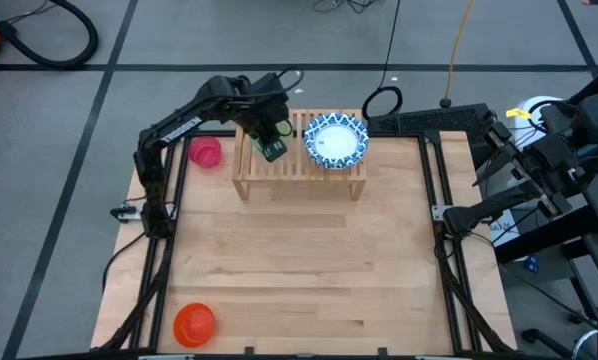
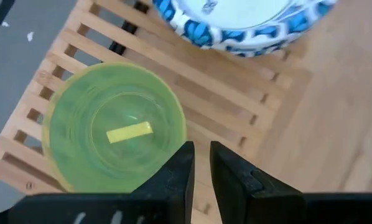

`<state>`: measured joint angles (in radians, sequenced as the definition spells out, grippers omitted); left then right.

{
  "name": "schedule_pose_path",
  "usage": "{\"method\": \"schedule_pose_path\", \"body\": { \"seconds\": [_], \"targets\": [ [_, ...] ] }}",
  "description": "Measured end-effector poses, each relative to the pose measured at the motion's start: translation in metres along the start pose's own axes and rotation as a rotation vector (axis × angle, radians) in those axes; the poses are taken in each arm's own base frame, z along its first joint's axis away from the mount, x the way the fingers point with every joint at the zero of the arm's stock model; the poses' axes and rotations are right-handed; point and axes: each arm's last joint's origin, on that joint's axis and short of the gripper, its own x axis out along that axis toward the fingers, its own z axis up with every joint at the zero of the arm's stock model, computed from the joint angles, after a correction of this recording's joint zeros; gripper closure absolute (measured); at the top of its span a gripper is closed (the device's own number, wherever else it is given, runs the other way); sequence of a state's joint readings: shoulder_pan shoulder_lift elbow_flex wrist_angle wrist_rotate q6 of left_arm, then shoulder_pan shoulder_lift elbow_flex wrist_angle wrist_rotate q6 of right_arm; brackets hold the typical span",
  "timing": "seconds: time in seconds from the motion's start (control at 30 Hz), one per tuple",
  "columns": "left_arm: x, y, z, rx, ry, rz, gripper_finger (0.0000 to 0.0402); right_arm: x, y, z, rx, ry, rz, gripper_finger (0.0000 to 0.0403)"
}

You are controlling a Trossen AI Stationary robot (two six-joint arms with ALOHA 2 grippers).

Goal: Place and stack bowls onto a shelf
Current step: Stack the orange bowl on top of the yellow bowl on the shelf

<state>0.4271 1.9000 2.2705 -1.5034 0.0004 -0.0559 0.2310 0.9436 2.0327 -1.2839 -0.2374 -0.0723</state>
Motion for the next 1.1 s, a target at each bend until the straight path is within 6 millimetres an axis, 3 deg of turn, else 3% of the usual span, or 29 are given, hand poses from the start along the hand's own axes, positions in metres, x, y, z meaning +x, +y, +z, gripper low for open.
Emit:
{"method": "schedule_pose_path", "body": {
  "seconds": [0.33,0.57,0.77,0.93,1.1],
  "targets": [
    [-0.059,-0.032,-0.033,-0.002,-0.043,-0.199,0.0345,0.000,0.000,0.000,0.000,0.000,0.000,0.0261],
    [-0.084,-0.064,-0.053,0.059,-0.073,-0.280,0.0395,0.000,0.000,0.000,0.000,0.000,0.000,0.0261],
    [-0.087,-0.083,-0.059,0.100,-0.066,-0.305,0.0371,0.000,0.000,0.000,0.000,0.000,0.000,0.0261],
    [-0.080,-0.092,-0.058,0.004,-0.026,-0.306,0.0334,0.000,0.000,0.000,0.000,0.000,0.000,0.0261],
    [-0.068,-0.110,-0.068,0.033,0.053,-0.309,0.0312,0.000,0.000,0.000,0.000,0.000,0.000,0.0261]
  ]
}}
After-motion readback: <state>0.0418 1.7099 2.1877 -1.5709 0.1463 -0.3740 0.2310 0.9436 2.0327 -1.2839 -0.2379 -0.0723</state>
